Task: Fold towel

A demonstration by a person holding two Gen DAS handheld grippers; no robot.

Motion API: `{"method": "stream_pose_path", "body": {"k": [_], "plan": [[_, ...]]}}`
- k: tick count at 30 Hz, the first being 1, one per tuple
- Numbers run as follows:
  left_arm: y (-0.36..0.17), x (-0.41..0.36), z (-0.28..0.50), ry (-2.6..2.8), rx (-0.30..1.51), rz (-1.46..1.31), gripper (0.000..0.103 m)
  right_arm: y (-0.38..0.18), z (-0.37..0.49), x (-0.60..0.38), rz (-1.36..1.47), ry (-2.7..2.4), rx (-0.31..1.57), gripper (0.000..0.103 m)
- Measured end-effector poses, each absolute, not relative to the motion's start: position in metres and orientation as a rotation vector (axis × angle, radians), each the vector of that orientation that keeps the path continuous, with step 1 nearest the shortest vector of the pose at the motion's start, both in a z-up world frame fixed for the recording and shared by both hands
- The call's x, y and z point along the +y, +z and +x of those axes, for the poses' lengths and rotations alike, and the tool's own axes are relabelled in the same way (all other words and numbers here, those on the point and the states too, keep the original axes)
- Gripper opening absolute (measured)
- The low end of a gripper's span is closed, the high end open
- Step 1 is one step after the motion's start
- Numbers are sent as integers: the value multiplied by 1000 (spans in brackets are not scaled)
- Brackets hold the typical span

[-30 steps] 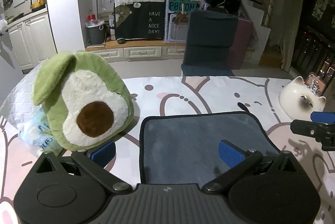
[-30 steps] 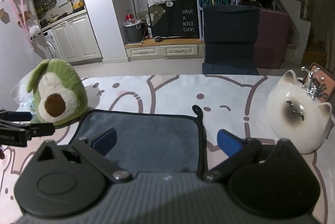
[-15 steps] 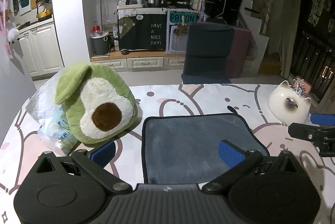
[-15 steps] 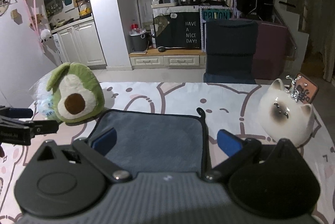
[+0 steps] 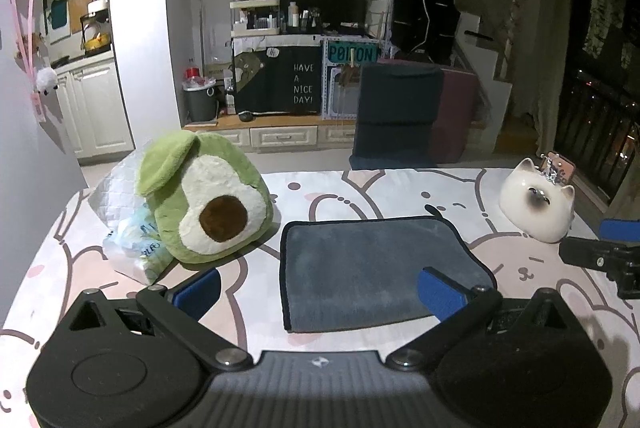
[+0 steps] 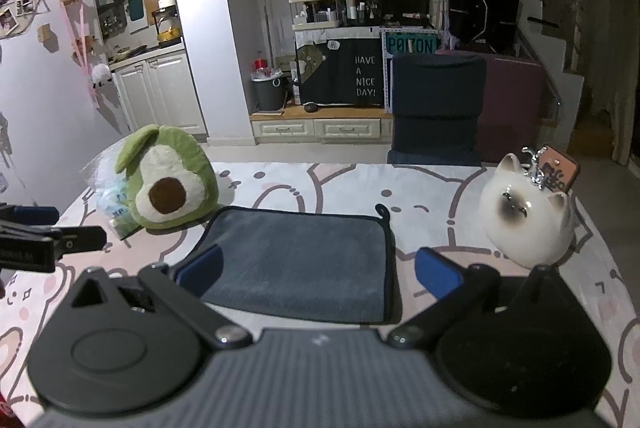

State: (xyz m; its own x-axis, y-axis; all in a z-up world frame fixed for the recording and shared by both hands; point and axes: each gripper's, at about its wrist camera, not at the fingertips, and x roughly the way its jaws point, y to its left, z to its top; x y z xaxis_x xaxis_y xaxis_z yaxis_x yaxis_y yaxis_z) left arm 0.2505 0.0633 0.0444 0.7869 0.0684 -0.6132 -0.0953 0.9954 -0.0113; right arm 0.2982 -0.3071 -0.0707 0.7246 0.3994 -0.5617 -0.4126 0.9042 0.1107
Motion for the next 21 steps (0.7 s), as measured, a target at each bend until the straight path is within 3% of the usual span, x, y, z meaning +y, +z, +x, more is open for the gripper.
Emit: {"method": "stream_pose_path", "body": {"k": [21], "plan": [[52,43,176,66,618,-15,103,-63,211,-332,-27,485,551,103]]}}
